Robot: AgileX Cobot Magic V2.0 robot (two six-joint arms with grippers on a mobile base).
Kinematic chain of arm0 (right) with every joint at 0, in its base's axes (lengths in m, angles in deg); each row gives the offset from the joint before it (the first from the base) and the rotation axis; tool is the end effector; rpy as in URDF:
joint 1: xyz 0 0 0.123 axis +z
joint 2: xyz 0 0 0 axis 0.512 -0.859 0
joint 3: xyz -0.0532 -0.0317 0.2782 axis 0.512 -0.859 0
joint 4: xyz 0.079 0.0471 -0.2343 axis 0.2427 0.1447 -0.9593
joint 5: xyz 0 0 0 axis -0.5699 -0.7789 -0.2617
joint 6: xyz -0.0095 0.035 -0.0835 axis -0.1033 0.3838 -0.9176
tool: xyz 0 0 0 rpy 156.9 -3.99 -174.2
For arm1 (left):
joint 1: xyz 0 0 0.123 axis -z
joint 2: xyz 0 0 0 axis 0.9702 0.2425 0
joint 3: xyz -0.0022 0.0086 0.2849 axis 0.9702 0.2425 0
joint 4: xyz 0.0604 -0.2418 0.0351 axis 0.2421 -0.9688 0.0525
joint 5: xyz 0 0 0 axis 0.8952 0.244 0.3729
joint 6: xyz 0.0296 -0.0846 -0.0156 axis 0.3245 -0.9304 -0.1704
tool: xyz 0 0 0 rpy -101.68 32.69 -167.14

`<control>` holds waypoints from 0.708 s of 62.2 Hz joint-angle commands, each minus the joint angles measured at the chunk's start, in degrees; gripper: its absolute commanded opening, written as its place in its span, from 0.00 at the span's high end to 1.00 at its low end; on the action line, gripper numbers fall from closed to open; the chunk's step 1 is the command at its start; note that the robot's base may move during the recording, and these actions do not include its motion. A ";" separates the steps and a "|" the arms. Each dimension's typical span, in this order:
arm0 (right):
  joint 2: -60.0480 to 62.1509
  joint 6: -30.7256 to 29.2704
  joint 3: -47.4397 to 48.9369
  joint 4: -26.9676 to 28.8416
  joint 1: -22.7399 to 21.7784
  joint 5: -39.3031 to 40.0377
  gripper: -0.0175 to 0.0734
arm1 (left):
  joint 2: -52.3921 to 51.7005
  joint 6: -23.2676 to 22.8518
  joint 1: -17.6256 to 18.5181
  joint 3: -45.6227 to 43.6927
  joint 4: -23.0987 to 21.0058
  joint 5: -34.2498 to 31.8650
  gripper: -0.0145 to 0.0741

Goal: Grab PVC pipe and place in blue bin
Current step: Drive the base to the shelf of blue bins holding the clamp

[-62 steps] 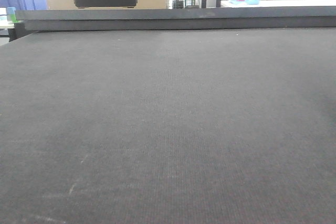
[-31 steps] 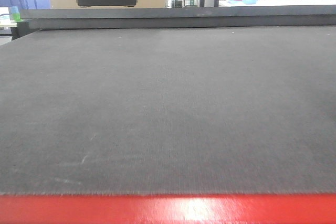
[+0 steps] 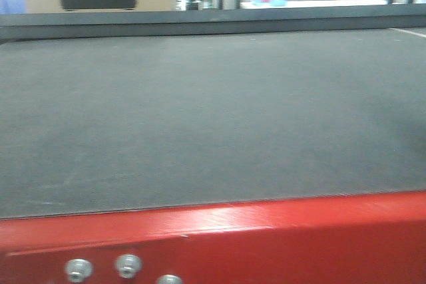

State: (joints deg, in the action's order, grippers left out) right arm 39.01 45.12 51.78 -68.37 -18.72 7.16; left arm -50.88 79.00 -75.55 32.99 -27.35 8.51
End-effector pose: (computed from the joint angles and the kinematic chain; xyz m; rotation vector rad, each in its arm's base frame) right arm 0.0986 0.0209 0.3952 -0.0834 1.5744 0.2435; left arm 0.0906 -0.0040 0.4036 -0.0361 1.5948 -0.1025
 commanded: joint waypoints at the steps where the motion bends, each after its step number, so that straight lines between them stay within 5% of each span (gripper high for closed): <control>1: 0.15 -0.47 -0.13 -0.38 0.04 1.63 0.98 | -0.24 0.00 -0.11 0.07 -0.52 -1.18 0.96; 44: 0.15 -0.47 -0.13 -0.38 0.04 1.63 0.98 | -0.24 0.00 -0.11 0.07 -0.52 -1.18 0.96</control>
State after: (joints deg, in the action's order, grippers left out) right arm 39.01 45.12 51.78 -68.37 -18.72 7.16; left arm -50.88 79.00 -75.55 32.99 -27.35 8.51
